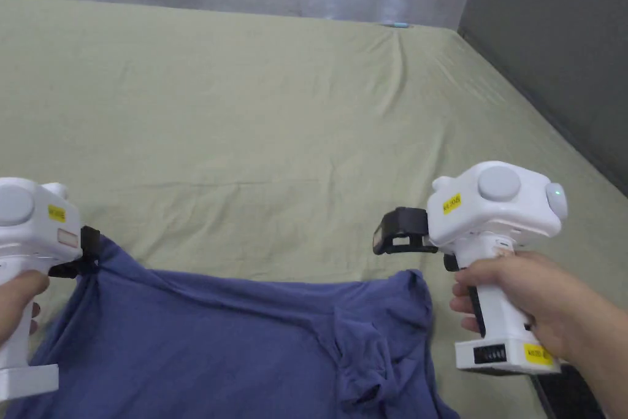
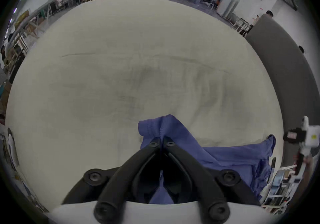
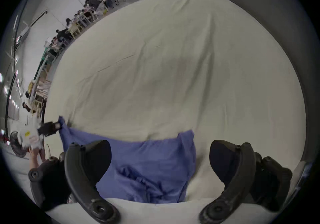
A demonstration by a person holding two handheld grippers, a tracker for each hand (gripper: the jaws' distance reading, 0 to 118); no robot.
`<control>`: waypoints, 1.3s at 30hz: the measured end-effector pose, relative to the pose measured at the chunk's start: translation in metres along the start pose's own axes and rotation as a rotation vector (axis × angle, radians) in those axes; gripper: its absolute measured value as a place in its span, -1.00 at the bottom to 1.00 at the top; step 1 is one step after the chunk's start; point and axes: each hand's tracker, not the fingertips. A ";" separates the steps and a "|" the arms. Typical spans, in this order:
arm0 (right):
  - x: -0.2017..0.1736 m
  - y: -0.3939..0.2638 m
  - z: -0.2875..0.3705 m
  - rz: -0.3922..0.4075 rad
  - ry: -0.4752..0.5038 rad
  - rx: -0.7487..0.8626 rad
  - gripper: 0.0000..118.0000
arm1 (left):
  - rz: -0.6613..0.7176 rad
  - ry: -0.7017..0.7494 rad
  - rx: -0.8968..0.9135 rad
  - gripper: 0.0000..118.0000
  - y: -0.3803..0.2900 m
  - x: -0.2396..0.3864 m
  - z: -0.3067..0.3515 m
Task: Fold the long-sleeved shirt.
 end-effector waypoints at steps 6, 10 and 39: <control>0.005 0.018 -0.027 -0.127 -0.004 -0.122 0.92 | -0.027 -0.011 0.012 -1.00 -0.004 0.006 0.012; -0.001 0.013 -0.038 -0.118 -0.017 -0.127 0.92 | -0.046 0.002 0.011 -1.00 -0.003 0.005 0.012; -0.053 0.011 0.089 0.208 0.039 0.053 -0.84 | -0.104 -0.052 0.132 -1.00 0.042 0.027 0.133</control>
